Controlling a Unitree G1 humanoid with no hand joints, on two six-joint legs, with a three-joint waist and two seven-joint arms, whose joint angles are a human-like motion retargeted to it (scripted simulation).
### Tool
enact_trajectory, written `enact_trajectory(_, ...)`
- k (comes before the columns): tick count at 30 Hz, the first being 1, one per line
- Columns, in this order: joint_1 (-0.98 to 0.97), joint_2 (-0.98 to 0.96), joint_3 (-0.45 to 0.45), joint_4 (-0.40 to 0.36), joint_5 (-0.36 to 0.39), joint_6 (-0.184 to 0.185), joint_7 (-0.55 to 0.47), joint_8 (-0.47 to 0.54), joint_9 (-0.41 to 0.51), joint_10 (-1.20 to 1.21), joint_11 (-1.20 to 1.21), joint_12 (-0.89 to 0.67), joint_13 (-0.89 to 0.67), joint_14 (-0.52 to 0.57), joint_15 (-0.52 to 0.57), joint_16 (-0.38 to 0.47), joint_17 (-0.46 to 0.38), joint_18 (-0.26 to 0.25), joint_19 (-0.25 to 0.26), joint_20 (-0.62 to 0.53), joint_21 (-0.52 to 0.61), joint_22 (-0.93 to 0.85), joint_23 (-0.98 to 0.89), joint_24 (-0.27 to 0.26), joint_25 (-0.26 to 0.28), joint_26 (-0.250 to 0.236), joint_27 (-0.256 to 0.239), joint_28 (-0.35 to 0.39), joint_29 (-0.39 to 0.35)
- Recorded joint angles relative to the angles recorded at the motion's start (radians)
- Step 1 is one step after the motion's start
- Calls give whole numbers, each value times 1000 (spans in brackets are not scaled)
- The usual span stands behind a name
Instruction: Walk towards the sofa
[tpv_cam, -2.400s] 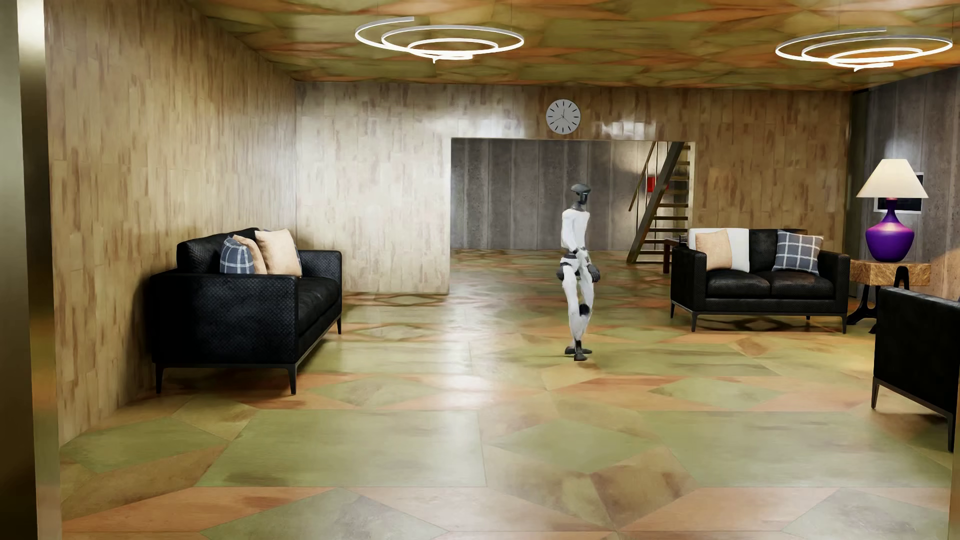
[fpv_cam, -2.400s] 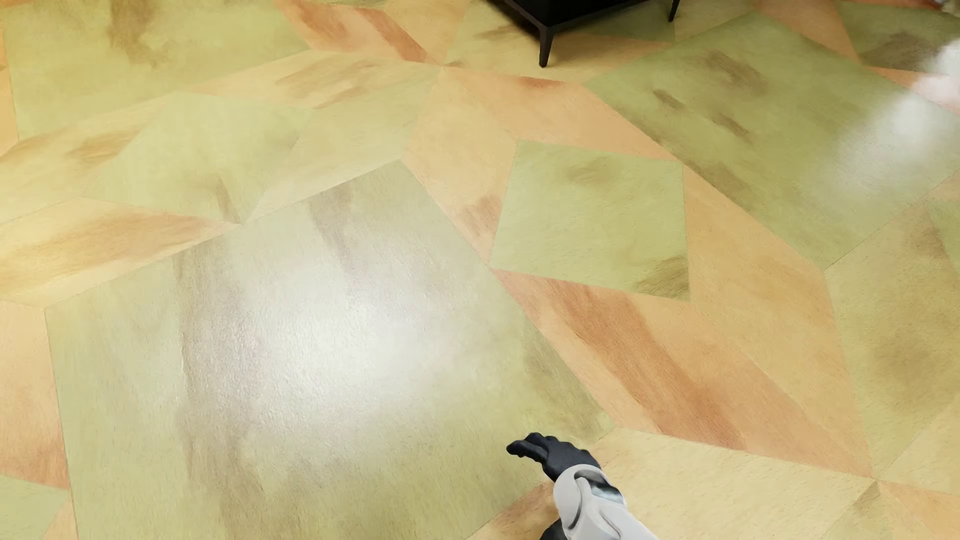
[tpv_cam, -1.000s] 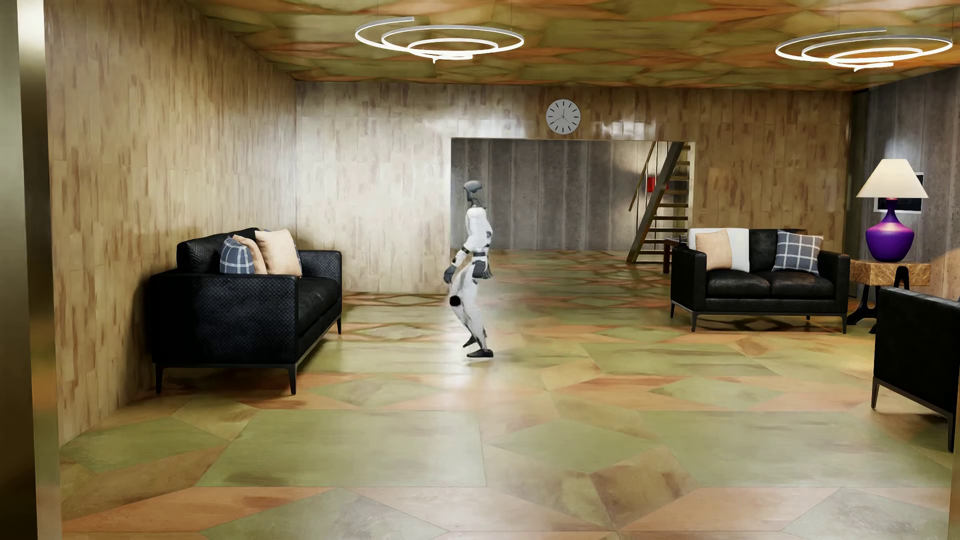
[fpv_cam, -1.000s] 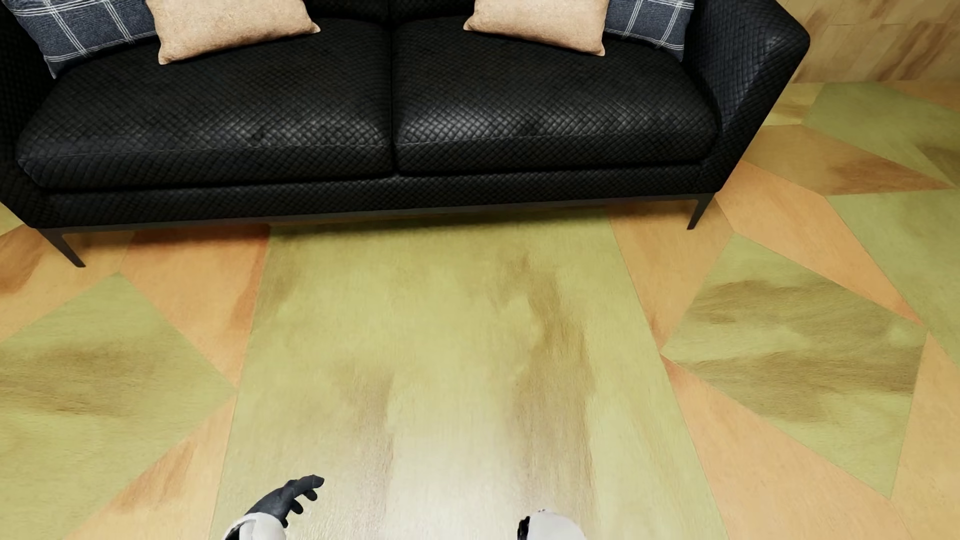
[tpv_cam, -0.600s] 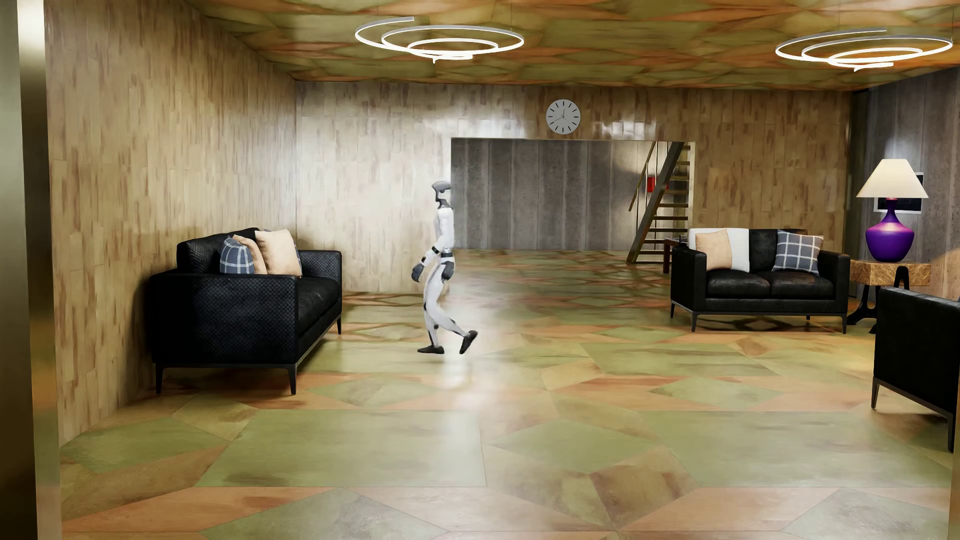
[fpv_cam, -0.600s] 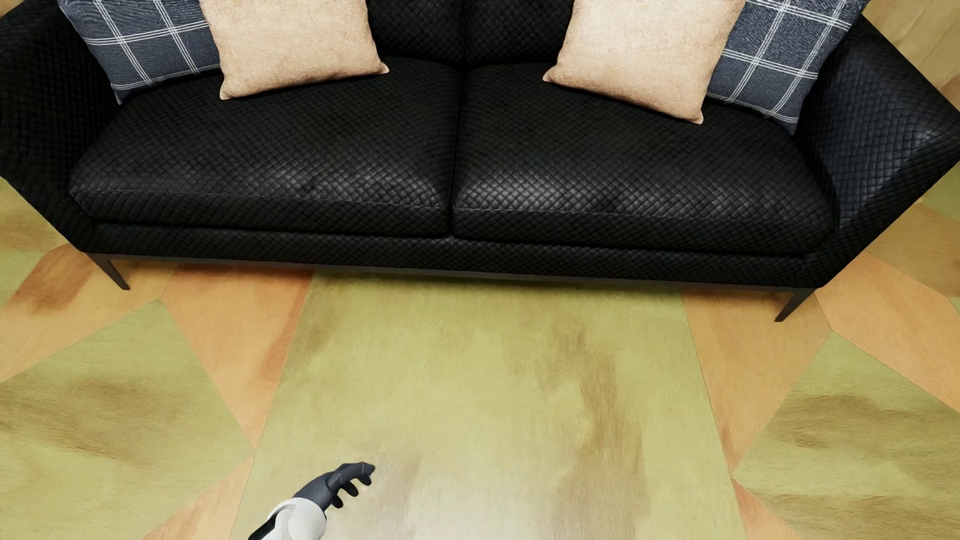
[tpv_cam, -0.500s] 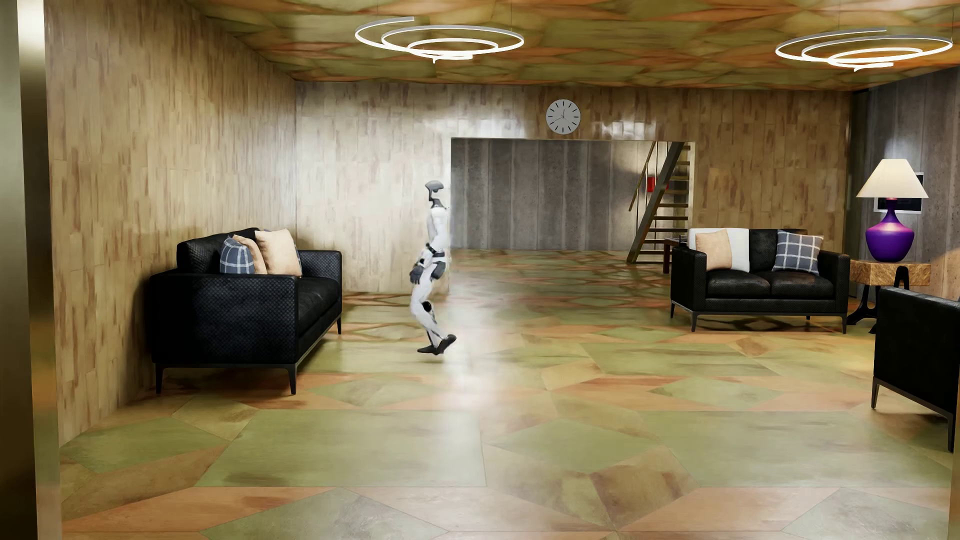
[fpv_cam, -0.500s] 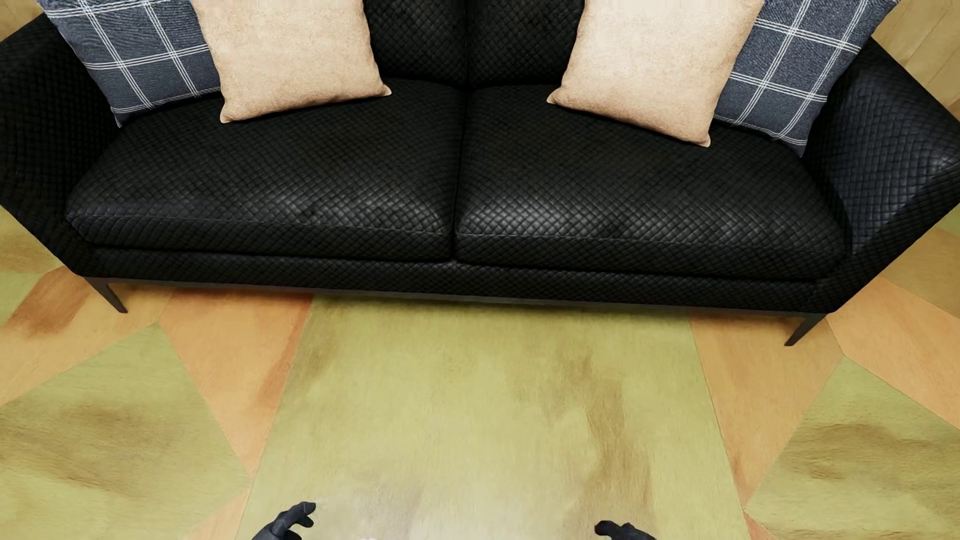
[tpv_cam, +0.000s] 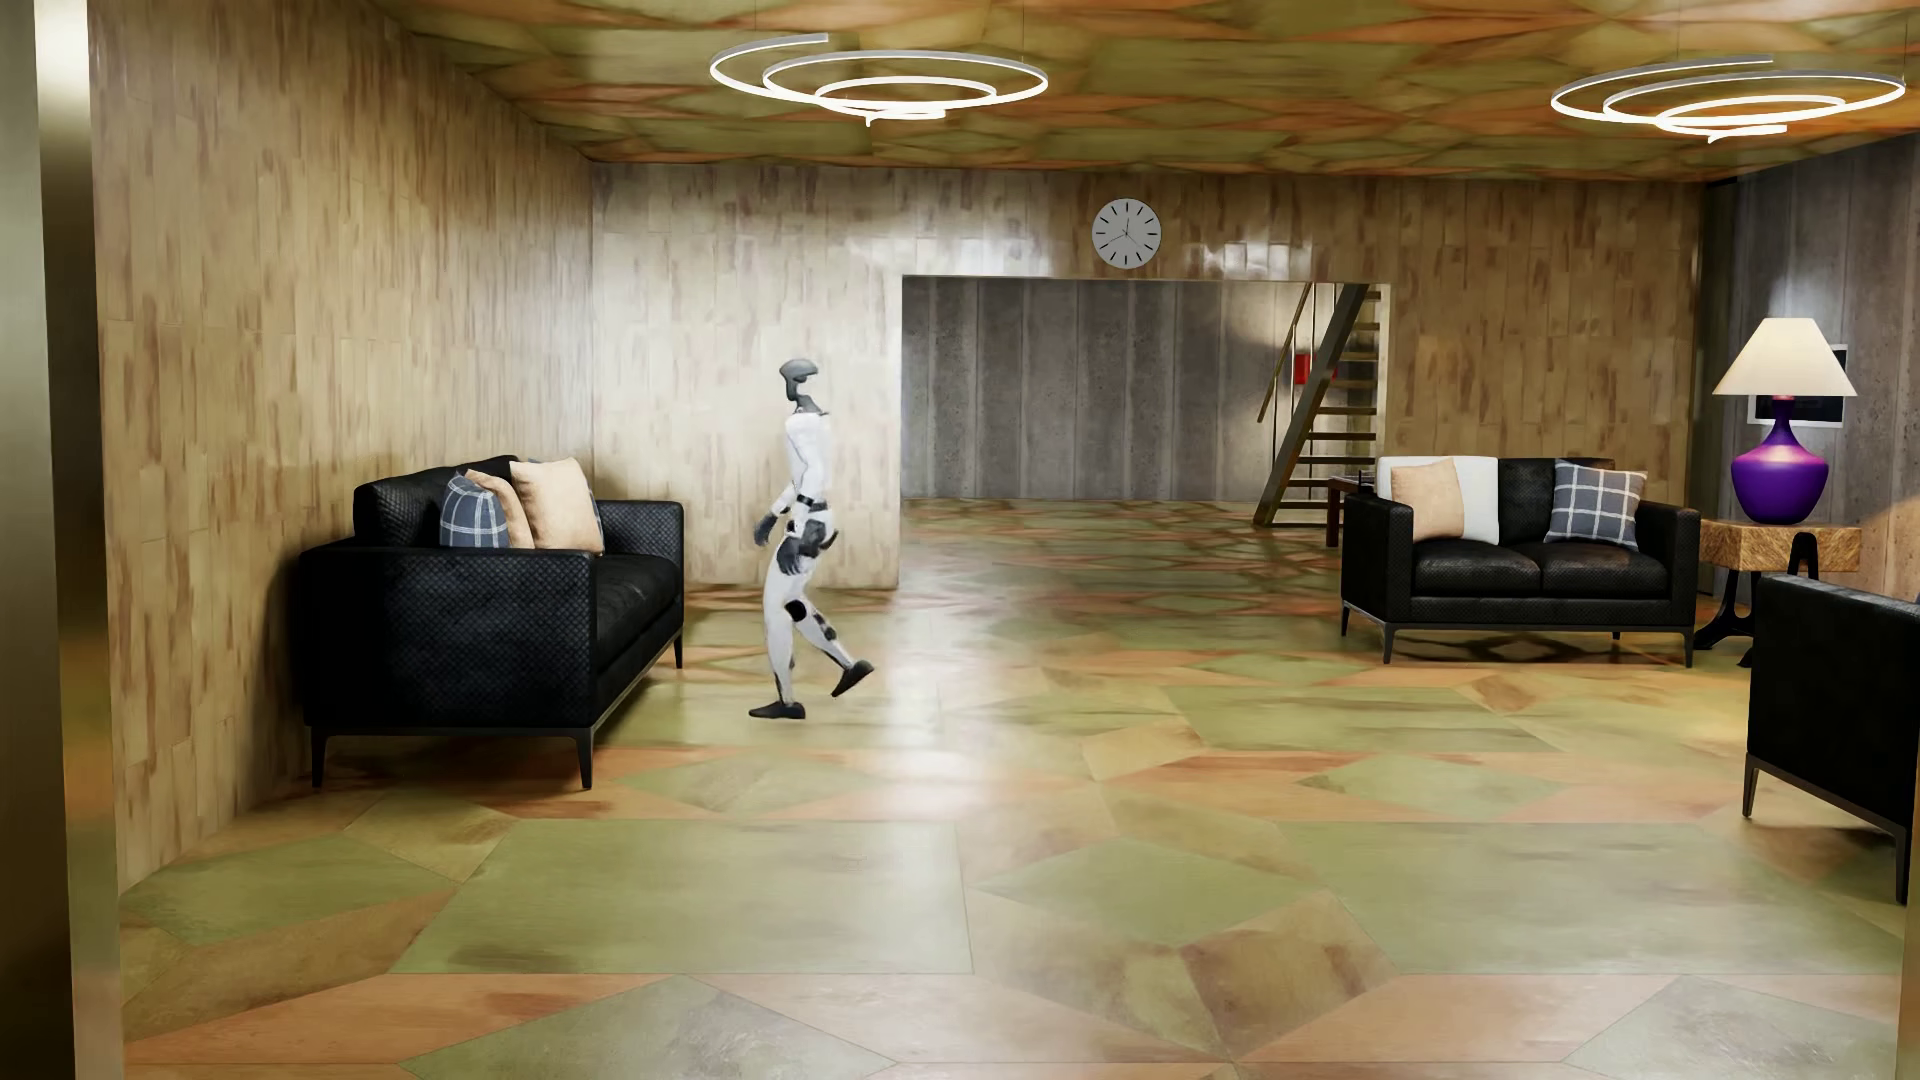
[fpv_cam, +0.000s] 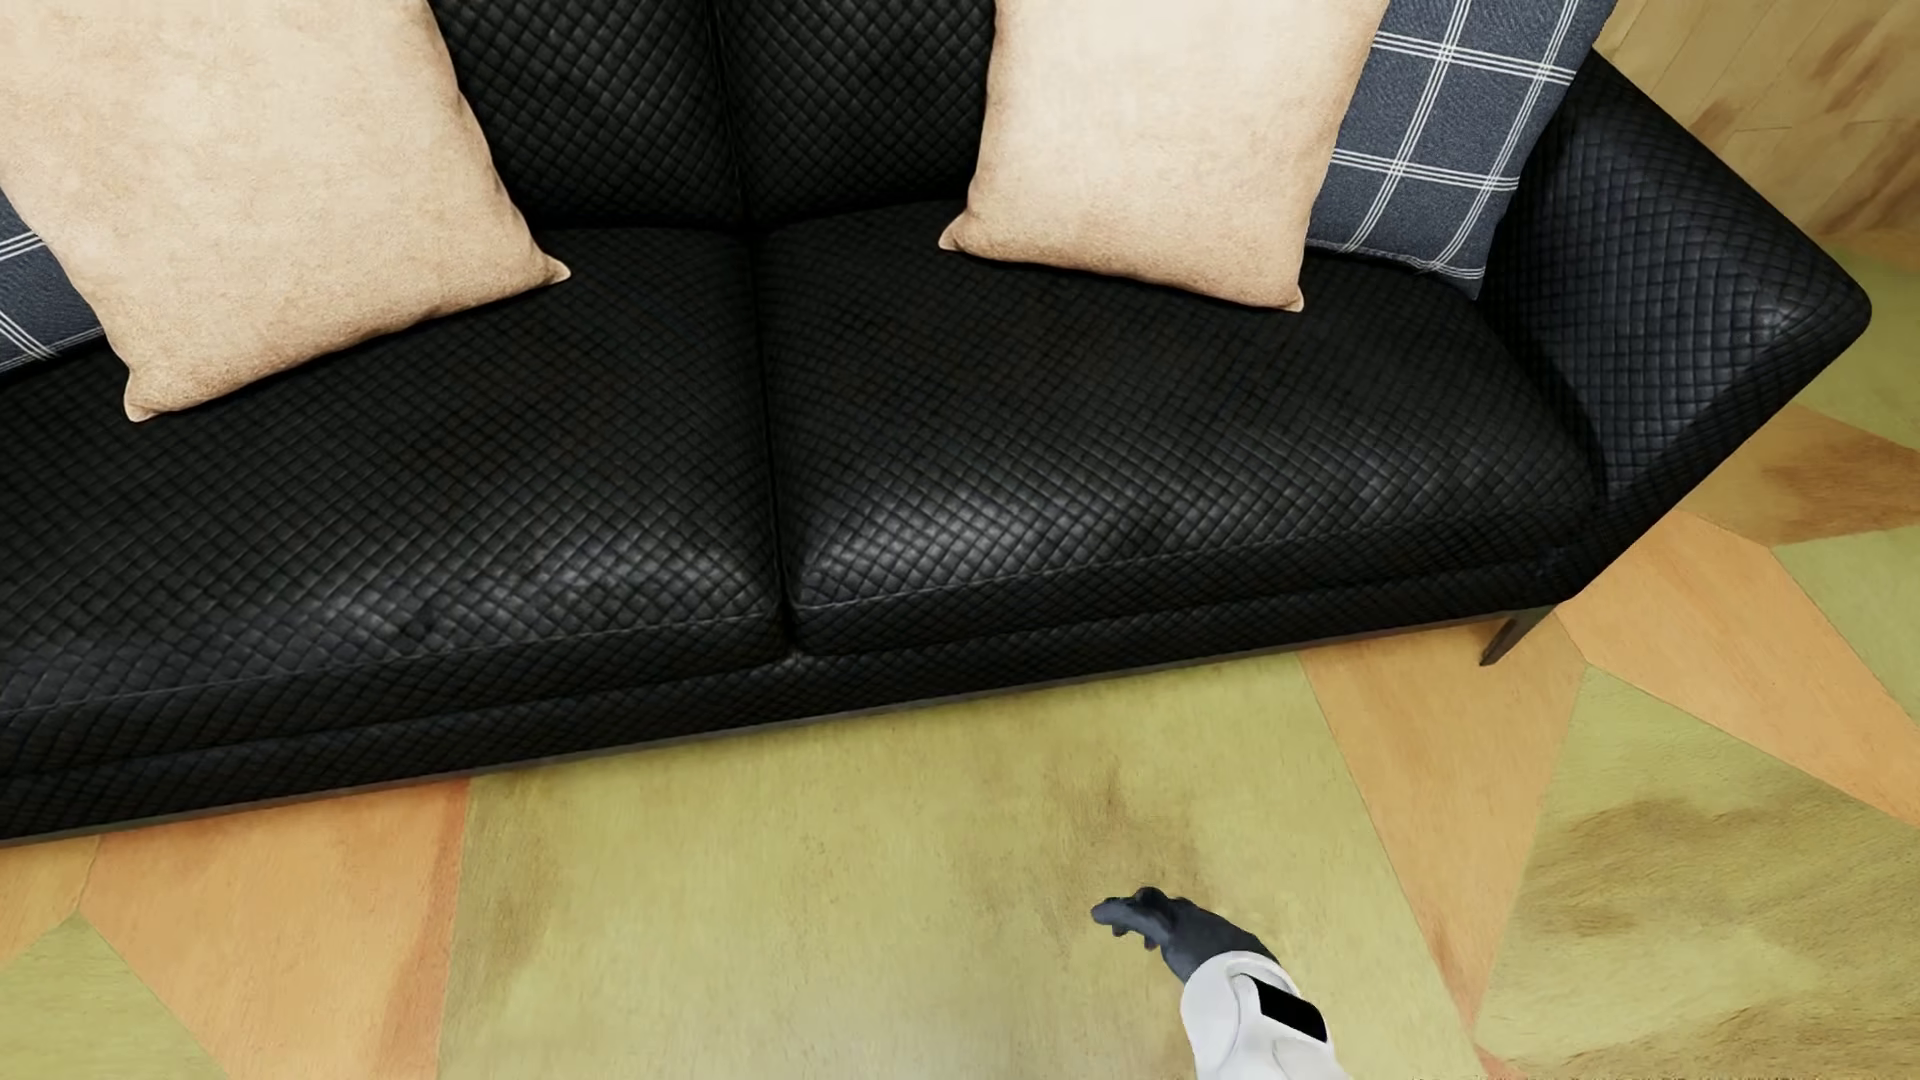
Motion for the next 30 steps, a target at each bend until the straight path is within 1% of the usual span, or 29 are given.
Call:
enact_trajectory(1, 12, -40, 1, -14, -71, -16, 1, -50, 7, -4, 43, -31, 31, -10, -33, -5, 21, -3, -51, 10, -23, -28, 65, -3, 21, -18, 47, 45, 8)
enact_trajectory(2, 24, -62, -3, -30, -138, -30, -6, -111, 13, -14, 43, -79, 66, -15, -56, -9, 43, -7, -91, 15, -54, -59, 135, -9, 61, -15, 98, 72, -14)
enact_trajectory(3, 35, -75, -9, -47, -183, -42, -18, -165, 17, -26, 8, -107, 85, -19, -79, -10, 50, -12, -130, 19, -59, -82, 226, -19, 87, -37, 151, 93, -15)
enact_trajectory(4, 44, -84, -16, -63, -202, -53, -31, -198, 21, -38, -54, -139, 106, -22, -107, -12, 51, -17, -152, 22, -16, -94, 307, -25, 81, -68, 183, 105, 29)
enact_trajectory(5, 51, -93, -24, -74, -188, -61, -43, -204, 23, -46, -145, -167, 127, -28, -125, -12, 40, -25, -152, 20, 18, -114, 353, -28, 82, -98, 195, 109, 96)
enact_trajectory(6, 56, -93, -29, -81, -157, -69, -56, -189, 24, -51, -270, -189, 155, -35, -137, -12, 20, -33, -141, 16, 35, -141, 359, -34, 90, -125, 188, 110, 146)
enact_trajectory(7, 60, -77, -34, -88, -119, -76, -68, -165, 23, -54, -440, -205, 192, -41, -128, -9, -17, -41, -111, 13, 74, -165, 340, -38, 69, -155, 146, 111, 175)
enact_trajectory(8, 73, -47, -39, -87, -80, -80, -83, -149, 19, -90, -601, -215, 229, -31, -26, 1, -28, -47, -135, 5, 70, -188, 310, -34, 74, -176, 127, 112, 159)
enact_trajectory(9, 73, -22, -41, -90, -78, -83, -97, -164, 17, -94, -642, -222, 266, -31, -43, 5, -28, -53, -153, -3, 27, -206, 278, -35, 104, -193, 133, 107, 110)
enact_trajectory(10, 70, -6, -44, -84, -72, -84, -108, -180, 17, -89, -666, -220, 286, -32, -40, 10, -11, -60, -150, 0, -17, -220, 256, -36, 140, -198, 141, 107, 51)
enact_trajectory(11, 64, 4, -46, -72, -64, -81, -115, -192, 18, -73, -680, -210, 288, -39, -36, 8, 7, -68, -146, 15, -39, -226, 246, -44, 165, -193, 139, 111, 6)
enact_trajectory(12, 56, 10, -47, -57, -54, -75, -122, -199, 19, -48, -680, -194, 272, -51, -39, 2, 14, -77, -144, 32, -22, -223, 247, -52, 160, -181, 142, 118, -6)
enact_trajectory(13, 48, 16, -47, -40, -43, -67, -129, -207, 19, -22, -680, -179, 243, -63, -47, -1, 14, -85, -146, 41, 14, -207, 247, -51, 141, -163, 143, 119, 12)
enact_trajectory(14, 35, 23, -46, -20, -29, -59, -138, -215, 20, 12, -682, -171, 201, -75, -56, 0, 20, -94, -153, 40, 53, -177, 241, -47, 117, -137, 142, 116, 33)
enact_trajectory(15, 18, 33, -45, 4, -11, -49, -148, -222, 20, 59, -686, -158, 161, -86, -66, 13, 17, -104, -159, 31, 76, -140, 230, -35, 100, -111, 138, 98, 48)
enact_trajectory(16, -7, 40, -43, 31, 8, -38, -161, -227, 22, 123, -683, -145, 118, -94, -75, 25, 25, -116, -165, 26, 90, -99, 217, -20, 88, -85, 136, 70, 36)
enact_trajectory(17, -44, 45, -39, 56, 23, -27, -180, -231, 24, 203, -677, -141, 75, -82, -84, 29, 40, -130, -169, 15, 90, -61, 207, 1, 84, -38, 135, 39, 12)
enact_trajectory(18, -92, 50, -35, 76, 35, -16, -211, -234, 26, 294, -672, -132, 34, -48, -94, 30, 53, -146, -173, 18, 83, -28, 194, 10, 88, 2, 129, 20, -19)
enact_trajectory(19, -140, 55, -31, 87, 43, -5, -251, -239, 28, 378, -665, -111, -9, -8, -104, 33, 60, -166, -174, 24, 89, 2, 185, 17, 84, 22, 119, 11, -44)
enact_trajectory(20, -181, 58, -26, 94, 49, 6, -287, -244, 29, 448, -658, -95, -46, 24, -113, 31, 61, -187, -175, 34, 99, 28, 169, 15, 77, 39, 104, 3, -57)
enact_trajectory(21, -207, 61, -22, 94, 54, 17, -317, -246, 29, 485, -655, -77, -79, 1, -118, 27, 59, -202, -173, 46, 106, 44, 149, 7, 72, 44, 84, -1, -66)
enact_trajectory(22, -211, 64, -18, 71, 59, 28, -362, -245, 26, 469, -656, -56, -107, -57, -122, 23, 54, -220, -170, 48, 109, 52, 129, 8, 70, 40, 69, -8, -76)
enact_trajectory(23, -194, 69, -16, 38, 59, 38, -406, -242, 22, 399, -661, -32, -129, -96, -123, 17, 46, -260, -166, 47, 113, 55, 115, 11, 68, 34, 57, -16, -82)
enact_trajectory(24, -159, 78, -13, 3, 55, 45, -442, -239, 15, 287, -678, -13, -145, -98, -119, 6, 35, -243, -160, 47, 112, 52, 102, 11, 67, 26, 49, -21, -89)
enact_trajectory(26, -76, 100, -16, 0, 50, 61, -386, -242, -1, 145, -706, 13, -155, -144, -112, -4, 20, -162, -150, 46, 106, 45, 84, 9, 76, 12, 36, -41, -93)
enact_trajectory(28, -23, 123, -18, -28, 25, 70, -372, -248, -11, 55, -725, 2, -135, -114, -105, -3, 9, -137, -138, 32, 75, 50, 85, 25, 90, 16, 54, -52, -109)
enact_trajectory(30, 5, 137, -21, -62, -11, 68, -377, -264, -18, 13, -718, -33, -86, -94, -112, 17, 21, -135, -126, 18, 27, 38, 104, 48, 120, 19, 83, -63, -126)
